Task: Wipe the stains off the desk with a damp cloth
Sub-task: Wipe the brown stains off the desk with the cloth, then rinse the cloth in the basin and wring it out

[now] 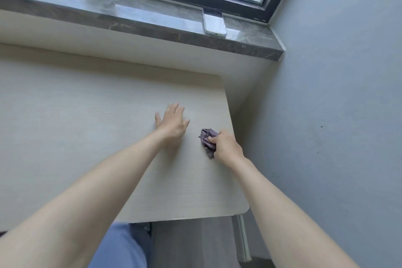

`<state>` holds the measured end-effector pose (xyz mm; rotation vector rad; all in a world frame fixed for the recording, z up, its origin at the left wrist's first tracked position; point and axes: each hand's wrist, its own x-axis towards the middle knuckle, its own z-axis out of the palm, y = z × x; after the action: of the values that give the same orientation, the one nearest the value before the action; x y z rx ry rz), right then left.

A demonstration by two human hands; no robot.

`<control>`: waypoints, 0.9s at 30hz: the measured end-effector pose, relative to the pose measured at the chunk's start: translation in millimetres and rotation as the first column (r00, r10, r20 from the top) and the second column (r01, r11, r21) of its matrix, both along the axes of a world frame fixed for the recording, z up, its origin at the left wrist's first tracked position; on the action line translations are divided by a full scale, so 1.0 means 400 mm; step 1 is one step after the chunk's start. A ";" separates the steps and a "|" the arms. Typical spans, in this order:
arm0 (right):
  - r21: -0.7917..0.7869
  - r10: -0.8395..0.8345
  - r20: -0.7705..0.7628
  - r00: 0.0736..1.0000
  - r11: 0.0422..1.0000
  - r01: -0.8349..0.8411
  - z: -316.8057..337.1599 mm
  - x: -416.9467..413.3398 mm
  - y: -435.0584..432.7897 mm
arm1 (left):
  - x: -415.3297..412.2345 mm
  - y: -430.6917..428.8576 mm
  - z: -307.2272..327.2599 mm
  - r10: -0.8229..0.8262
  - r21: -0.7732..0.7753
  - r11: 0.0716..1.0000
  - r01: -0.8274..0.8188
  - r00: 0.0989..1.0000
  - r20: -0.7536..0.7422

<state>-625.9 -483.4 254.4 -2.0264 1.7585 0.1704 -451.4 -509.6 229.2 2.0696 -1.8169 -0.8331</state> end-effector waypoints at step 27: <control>0.753 -0.691 0.649 0.317 0.641 -0.145 0.231 0.675 0.302 | 0.567 0.557 0.270 0.535 0.235 0.698 -0.676 0.275 -0.799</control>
<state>-356.0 -362.5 346.7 -0.7612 0.9635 -0.3491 -224.5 -286.6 337.1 1.5588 -0.4389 -1.0911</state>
